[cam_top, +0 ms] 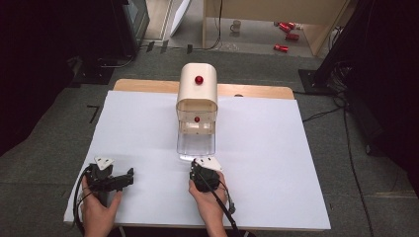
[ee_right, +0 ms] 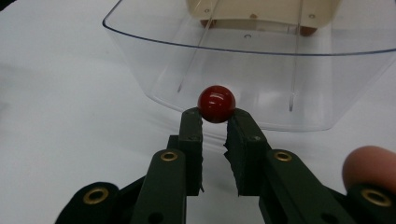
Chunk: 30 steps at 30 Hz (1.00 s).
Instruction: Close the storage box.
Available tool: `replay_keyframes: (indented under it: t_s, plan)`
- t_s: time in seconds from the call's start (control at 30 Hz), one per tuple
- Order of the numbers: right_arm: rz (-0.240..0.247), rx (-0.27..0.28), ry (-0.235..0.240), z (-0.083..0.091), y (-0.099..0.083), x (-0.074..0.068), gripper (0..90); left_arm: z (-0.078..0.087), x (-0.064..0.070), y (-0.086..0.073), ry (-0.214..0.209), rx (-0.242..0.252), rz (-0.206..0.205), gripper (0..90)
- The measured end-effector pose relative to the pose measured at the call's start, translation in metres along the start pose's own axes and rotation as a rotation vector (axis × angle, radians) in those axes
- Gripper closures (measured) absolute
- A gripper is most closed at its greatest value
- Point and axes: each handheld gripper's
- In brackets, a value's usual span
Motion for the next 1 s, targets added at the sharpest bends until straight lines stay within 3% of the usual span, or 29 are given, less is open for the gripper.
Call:
replay_keyframes:
  t_s: [1.0]
  plan:
    - [0.007,-0.003,-0.019,-0.032,0.038,0.017,78.3,0.000,0.000,0.000,0.000,0.000,0.000,0.0]
Point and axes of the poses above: each handheld gripper's, and its own axes: z roughly backward along the jaws, y roughly out of its top, x roughly to its right, and after that the axes turned 9 degrees about y, right-handed
